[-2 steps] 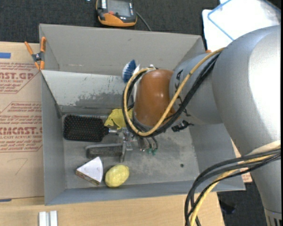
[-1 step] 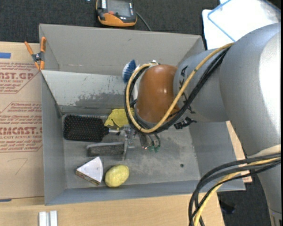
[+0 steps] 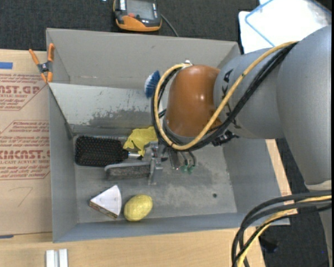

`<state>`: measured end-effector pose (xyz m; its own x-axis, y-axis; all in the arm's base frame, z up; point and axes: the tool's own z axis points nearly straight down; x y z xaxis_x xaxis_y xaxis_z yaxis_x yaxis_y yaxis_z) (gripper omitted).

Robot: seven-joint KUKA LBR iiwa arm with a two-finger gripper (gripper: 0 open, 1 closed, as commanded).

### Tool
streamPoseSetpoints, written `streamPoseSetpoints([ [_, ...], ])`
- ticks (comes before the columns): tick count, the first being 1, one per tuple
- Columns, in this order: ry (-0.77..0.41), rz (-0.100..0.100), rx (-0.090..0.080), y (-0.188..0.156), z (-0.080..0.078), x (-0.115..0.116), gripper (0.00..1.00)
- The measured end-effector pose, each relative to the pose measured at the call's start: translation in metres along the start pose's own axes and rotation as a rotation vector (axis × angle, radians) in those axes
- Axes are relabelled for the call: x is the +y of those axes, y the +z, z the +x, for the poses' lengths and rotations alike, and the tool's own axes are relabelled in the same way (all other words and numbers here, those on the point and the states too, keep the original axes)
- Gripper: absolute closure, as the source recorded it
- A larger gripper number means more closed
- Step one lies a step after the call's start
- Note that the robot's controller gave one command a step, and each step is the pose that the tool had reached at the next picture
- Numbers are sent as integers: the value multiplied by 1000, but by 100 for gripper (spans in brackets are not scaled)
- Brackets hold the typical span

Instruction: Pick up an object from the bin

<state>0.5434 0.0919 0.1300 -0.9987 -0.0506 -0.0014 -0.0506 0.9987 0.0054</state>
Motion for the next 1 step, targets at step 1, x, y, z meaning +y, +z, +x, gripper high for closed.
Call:
streamPoseSetpoints([
  [1, 0, -1, -4, -29, -1, 0, 100],
])
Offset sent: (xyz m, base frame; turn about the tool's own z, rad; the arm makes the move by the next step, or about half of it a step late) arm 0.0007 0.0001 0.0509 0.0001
